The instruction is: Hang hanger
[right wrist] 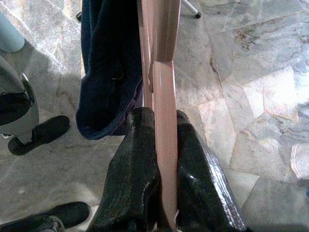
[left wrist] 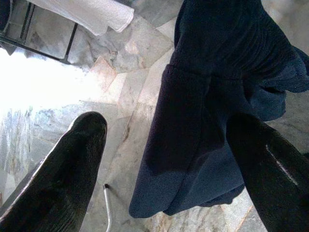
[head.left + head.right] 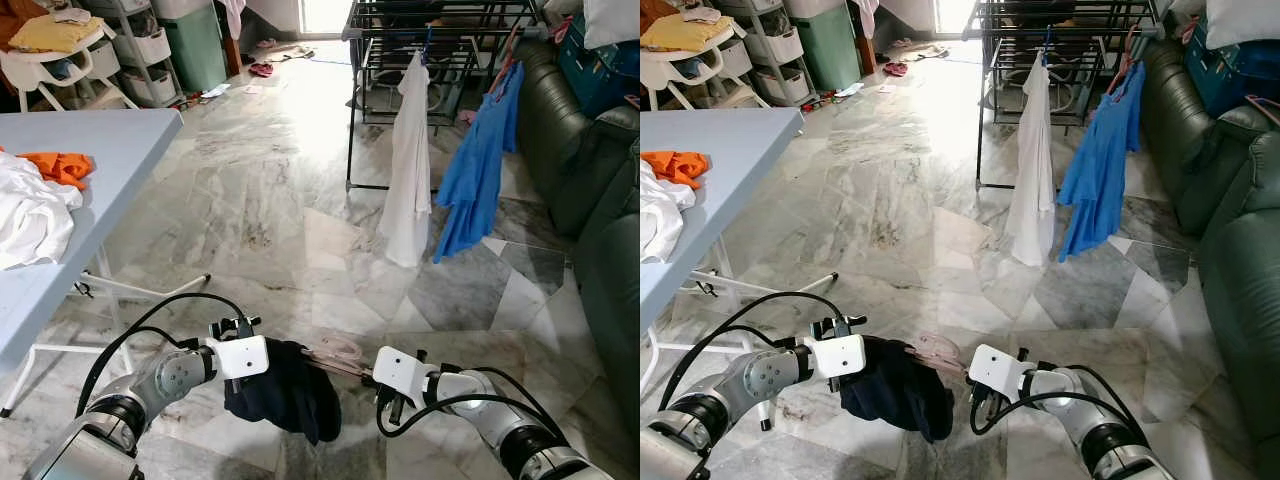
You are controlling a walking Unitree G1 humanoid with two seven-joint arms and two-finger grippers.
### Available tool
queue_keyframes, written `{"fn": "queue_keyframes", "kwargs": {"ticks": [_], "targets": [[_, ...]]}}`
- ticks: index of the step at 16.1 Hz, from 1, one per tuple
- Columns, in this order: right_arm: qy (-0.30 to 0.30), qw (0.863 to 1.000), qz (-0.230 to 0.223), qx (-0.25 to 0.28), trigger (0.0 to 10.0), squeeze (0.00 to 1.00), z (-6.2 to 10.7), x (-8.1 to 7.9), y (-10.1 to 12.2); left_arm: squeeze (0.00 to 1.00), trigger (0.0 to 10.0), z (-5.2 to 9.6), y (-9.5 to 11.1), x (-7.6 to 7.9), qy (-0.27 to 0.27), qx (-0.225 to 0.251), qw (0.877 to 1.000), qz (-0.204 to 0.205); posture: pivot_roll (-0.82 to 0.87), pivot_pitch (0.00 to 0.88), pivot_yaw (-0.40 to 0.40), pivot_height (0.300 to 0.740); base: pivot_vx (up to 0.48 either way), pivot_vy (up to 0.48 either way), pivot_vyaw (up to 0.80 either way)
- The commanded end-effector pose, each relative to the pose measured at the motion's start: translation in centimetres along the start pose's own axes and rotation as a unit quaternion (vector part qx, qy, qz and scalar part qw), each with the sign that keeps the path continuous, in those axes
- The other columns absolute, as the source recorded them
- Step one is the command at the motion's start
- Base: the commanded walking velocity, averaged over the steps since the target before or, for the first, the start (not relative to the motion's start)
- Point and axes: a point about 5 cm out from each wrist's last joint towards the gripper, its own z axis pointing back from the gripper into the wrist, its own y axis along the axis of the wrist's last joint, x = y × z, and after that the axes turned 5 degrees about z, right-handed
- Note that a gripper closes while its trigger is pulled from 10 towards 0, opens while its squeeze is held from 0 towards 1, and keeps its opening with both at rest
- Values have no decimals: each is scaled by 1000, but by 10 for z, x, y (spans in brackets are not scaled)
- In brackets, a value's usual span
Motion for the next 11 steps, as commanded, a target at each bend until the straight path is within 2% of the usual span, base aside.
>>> {"fn": "queue_keyframes", "kwargs": {"ticks": [1, 3, 5, 8, 9, 10, 11], "targets": [[-10, 999, 14, 30, 0, 0, -2, 6, 12, 0, 10000, 4, -5, 0, -10, -14, 1000, -4, -172, 0, 86, 740, 0, 0, 0], [-10, 999, 14, 30, 0, 0, -2, 6, 12, 0, 10000, 4, -5, 0, -10, -14, 1000, -4, -172, 0, 86, 740, 0, 0, 0], [33, 998, 40, 42, 0, 0, 2, 3, 13, 0, 10000, -2, -3, 7, -52, -21, 998, 38, -186, 0, 92, 740, 0, 0, 0], [30, 998, 47, 40, 0, 0, 3, 7, 14, 0, 10000, -4, -1, 9, -62, -17, 997, 42, -188, 0, 89, 740, 0, 0, 0], [32, 997, 52, 37, 0, 0, 5, 8, 14, 0, 3961, -5, 0, 10, -68, -15, 996, 47, -191, 0, 88, 740, 0, 0, 0], [34, 997, 54, 36, 0, 0, 5, 8, 13, 0, 1412, -5, 1, 9, -72, -13, 996, 51, -192, 0, 88, 740, 0, 0, 0], [35, 997, 55, 35, 0, 0, 6, 9, 13, 0, 0, -5, 1, 9, -72, -13, 996, 53, -193, 0, 88, 740, 0, 0, 0]]}}
